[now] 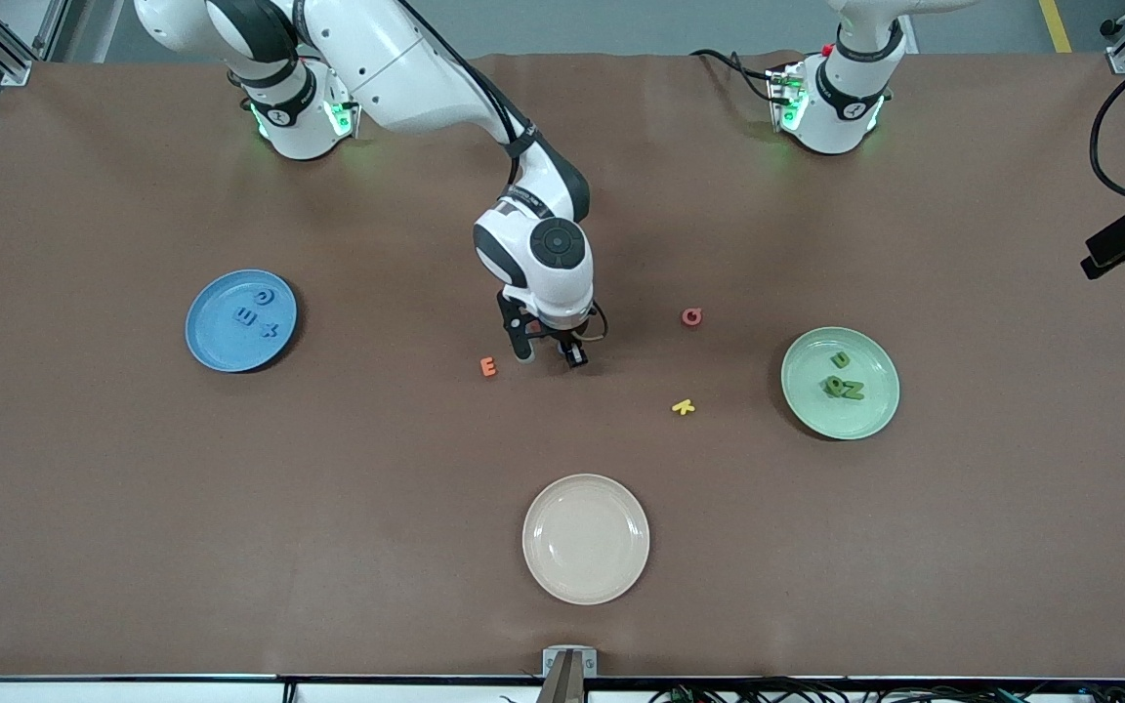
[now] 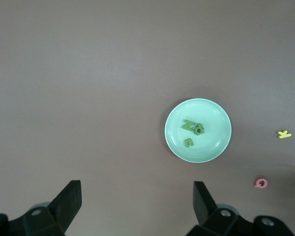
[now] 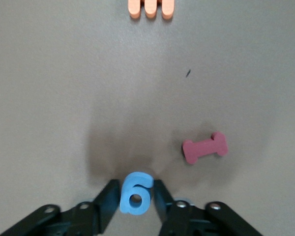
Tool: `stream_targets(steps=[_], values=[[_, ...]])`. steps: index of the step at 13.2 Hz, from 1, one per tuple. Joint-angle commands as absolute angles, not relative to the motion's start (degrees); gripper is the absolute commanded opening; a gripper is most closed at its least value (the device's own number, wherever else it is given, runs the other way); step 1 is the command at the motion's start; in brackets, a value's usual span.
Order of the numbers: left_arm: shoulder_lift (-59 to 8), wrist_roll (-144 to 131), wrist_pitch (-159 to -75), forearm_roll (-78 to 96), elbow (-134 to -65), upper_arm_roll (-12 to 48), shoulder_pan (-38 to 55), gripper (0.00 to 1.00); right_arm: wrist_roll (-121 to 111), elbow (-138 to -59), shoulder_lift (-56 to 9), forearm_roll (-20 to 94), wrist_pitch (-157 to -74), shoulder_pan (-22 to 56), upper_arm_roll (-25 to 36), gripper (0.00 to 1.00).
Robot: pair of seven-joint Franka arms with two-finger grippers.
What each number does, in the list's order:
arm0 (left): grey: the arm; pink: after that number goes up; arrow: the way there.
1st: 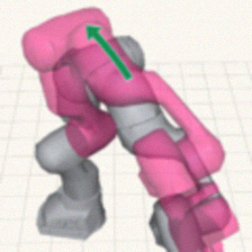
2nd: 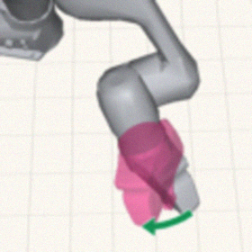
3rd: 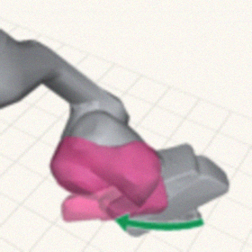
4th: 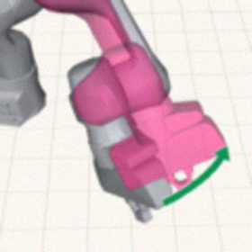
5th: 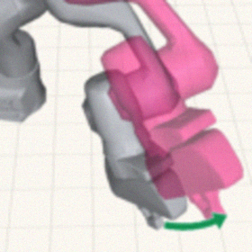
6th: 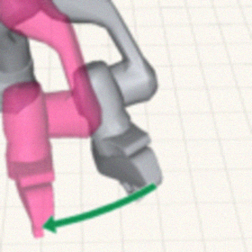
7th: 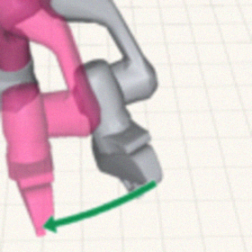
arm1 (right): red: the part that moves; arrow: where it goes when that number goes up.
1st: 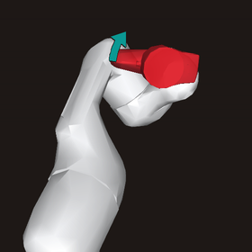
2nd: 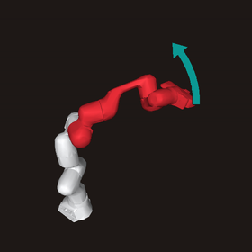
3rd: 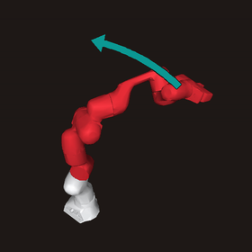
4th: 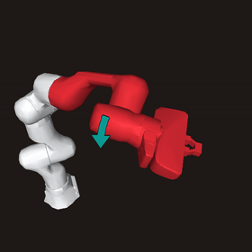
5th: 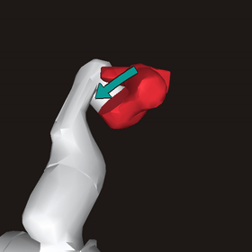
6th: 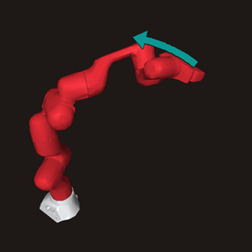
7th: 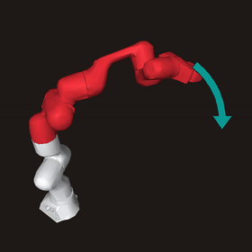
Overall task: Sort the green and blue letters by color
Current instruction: 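Grasp the blue 6 with the right gripper and lift it, then carry the blue 6 to the blue plate and open the right gripper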
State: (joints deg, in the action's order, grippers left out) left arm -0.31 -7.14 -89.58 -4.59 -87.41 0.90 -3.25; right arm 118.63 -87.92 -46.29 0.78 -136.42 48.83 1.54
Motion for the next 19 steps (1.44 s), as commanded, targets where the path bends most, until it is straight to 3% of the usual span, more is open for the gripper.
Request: stream_targets(steps=[1,4,7,11,16,19], values=[[-0.5,-6.9,-88.7,-4.2,-85.0,0.6,-4.0,1.0,119.8,-87.6,-47.7,-0.5,-136.6,48.3,1.5,0.0],[-1.6,-6.7,-89.0,-3.6,-85.0,0.9,-3.7,1.0,118.7,-87.2,-46.5,-0.4,-135.2,46.9,1.3,0.0],[-0.8,-5.8,-88.5,-3.5,-85.0,0.8,-4.0,1.0,110.5,-85.8,-43.0,0.8,-124.1,44.4,0.8,0.0],[-0.8,-6.9,-88.5,-3.7,-84.9,1.1,-3.5,1.0,92.9,-88.1,-33.5,3.1,-108.0,38.2,1.0,0.0],[-1.0,-7.0,-88.3,-3.9,-84.1,1.1,-3.5,1.0,66.7,-111.1,-9.0,2.4,-106.5,27.6,1.3,0.0],[-1.2,-6.2,-88.3,-3.8,-84.5,1.1,-3.3,1.0,52.2,-118.9,-0.6,2.2,-106.5,19.2,1.5,0.0]])
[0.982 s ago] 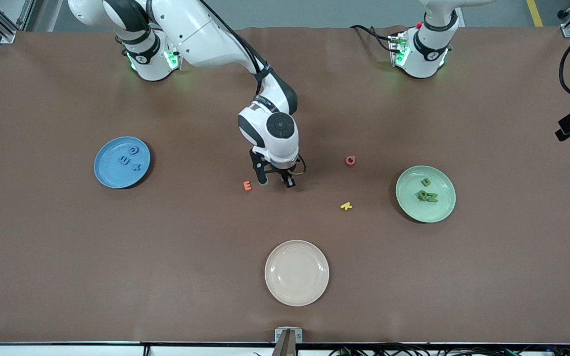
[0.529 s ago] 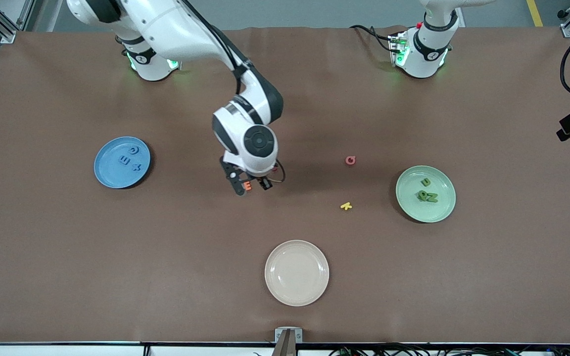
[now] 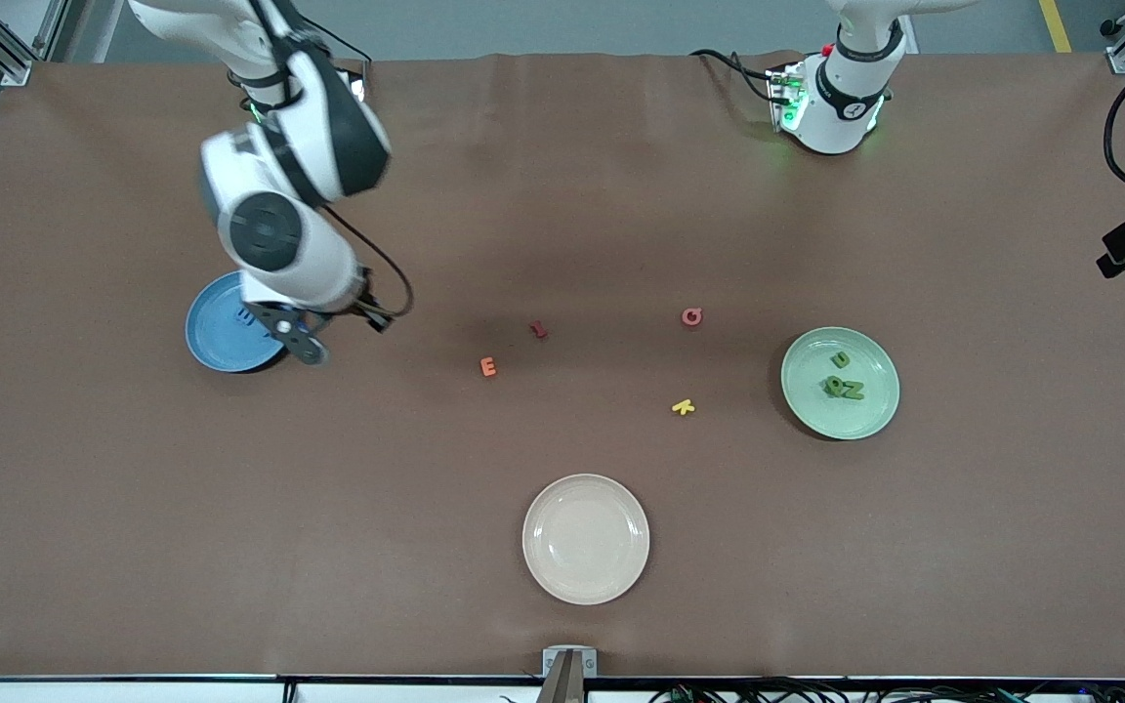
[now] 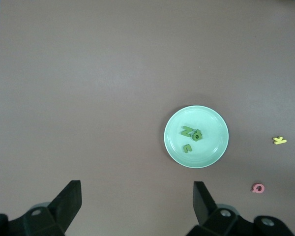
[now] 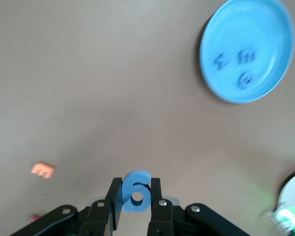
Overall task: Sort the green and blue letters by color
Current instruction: 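Carry the blue 6 to the blue plate and open the right gripper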
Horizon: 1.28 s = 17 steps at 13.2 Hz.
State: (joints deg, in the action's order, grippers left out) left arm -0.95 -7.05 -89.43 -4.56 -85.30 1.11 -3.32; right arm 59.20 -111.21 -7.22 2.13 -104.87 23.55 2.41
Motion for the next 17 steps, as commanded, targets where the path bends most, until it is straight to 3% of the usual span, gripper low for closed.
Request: stream_targets(steps=[1,5,9,14,15,16,17], values=[[-1.2,-6.2,-88.2,-3.7,-84.5,1.2,-3.2,1.0,49.3,-120.9,0.9,1.8,-106.6,17.3,1.5,0.0],[0.3,-6.2,-86.6,-3.5,-84.6,4.7,-3.4,1.0,41.2,-129.2,4.1,-1.7,-110.2,11.4,1.5,0.0],[0.1,-6.2,-86.7,-0.7,-84.8,6.3,-3.3,1.0,33.6,-136.9,3.9,-3.0,-121.7,5.6,1.5,0.0],[0.4,-7.0,-86.7,-0.4,-86.3,8.4,-3.3,1.0,27.6,-141.5,-0.9,-4.6,-133.2,-0.5,1.5,0.03],[0.3,-7.3,-87.1,-0.4,-86.1,8.7,-3.3,1.0,27.6,-141.4,-1.7,-4.6,-133.3,-0.7,1.5,0.44],[0.1,-7.3,-87.4,-0.5,-86.2,8.8,-3.3,1.0,27.6,-141.4,-1.8,-4.6,-133.3,-0.7,1.5,0.99],[0.0,-7.3,-87.8,-0.6,-86.1,8.8,-3.3,1.0,27.6,-141.4,-1.8,-4.6,-133.1,-0.7,1.4,1.0]])
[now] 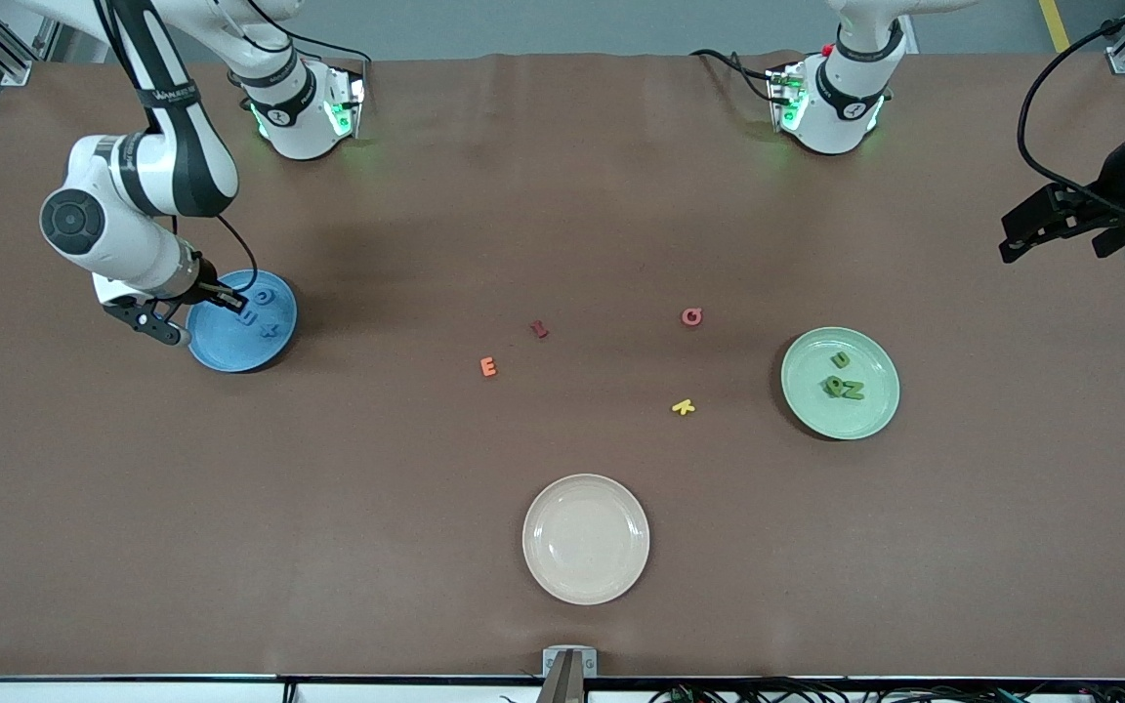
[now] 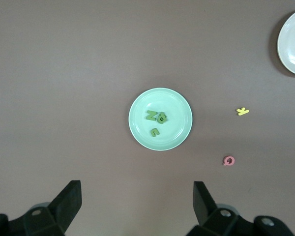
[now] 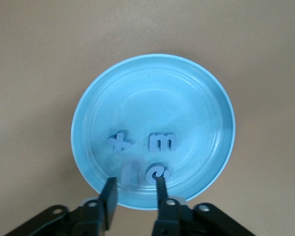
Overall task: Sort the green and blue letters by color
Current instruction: 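Carry the blue 6 to the blue plate and open the right gripper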
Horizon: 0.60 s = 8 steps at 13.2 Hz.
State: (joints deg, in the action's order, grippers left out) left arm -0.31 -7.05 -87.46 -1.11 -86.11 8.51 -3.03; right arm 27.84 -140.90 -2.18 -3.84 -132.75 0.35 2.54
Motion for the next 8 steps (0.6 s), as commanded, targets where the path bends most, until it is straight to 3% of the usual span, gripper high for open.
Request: stream_targets(steps=[1,6,8], values=[[0.0,-7.4,-88.1,-0.5,-86.1,8.9,-3.3,1.0,27.7,-141.3,-1.8,-4.6,-133.0,-0.7,1.4,1.0],[0.0,-7.5,-88.2,-0.4,-86.2,9.1,-3.6,1.0,27.5,-139.1,-1.2,-4.6,-131.2,1.1,1.0,1.0],[0.2,-7.5,-88.5,-0.8,-86.1,9.1,-3.6,1.0,25.4,-132.7,-1.2,-4.6,-123.4,3.9,1.0,1.0]])
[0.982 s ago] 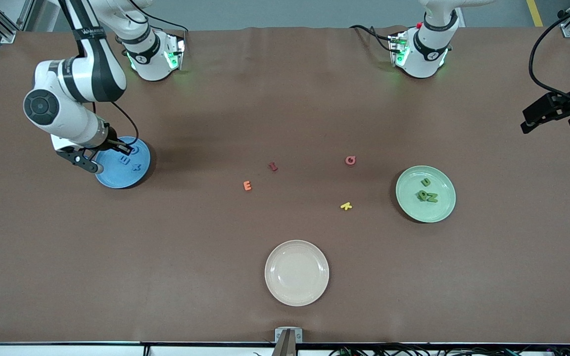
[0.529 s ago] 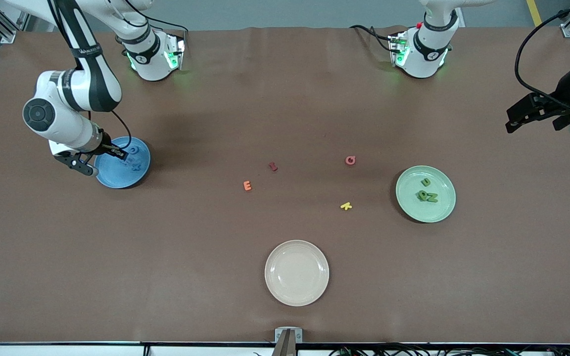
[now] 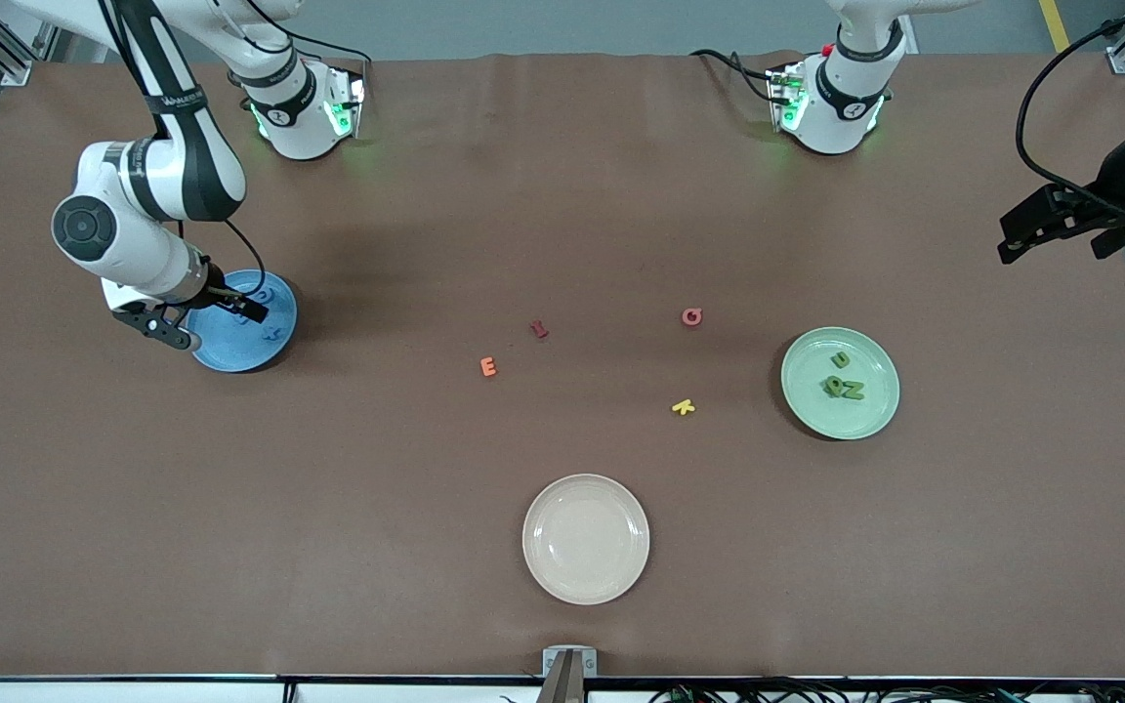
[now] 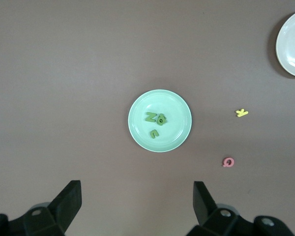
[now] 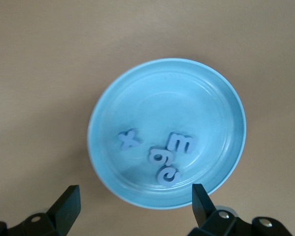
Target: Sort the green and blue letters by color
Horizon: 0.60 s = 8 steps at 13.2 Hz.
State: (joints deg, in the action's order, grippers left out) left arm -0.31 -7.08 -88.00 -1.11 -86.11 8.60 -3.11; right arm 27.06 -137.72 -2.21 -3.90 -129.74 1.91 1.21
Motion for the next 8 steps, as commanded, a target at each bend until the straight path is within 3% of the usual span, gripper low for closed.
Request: stream_targets(steps=[1,5,8], values=[[0.3,-7.4,-88.4,-1.2,-86.2,9.0,-3.7,1.0,22.0,-127.7,-1.3,-4.5,-118.4,5.0,1.0,1.0],[0.0,-7.5,-88.6,-1.3,-85.9,8.8,-3.7,1.0,9.9,-106.7,-5.6,-4.2,-99.2,4.9,1.0,1.0],[-0.4,-7.6,-88.9,-1.3,-86.0,8.9,-3.7,1.0,2.5,-94.7,-9.0,-4.1,-92.1,2.8,1.3,1.0]])
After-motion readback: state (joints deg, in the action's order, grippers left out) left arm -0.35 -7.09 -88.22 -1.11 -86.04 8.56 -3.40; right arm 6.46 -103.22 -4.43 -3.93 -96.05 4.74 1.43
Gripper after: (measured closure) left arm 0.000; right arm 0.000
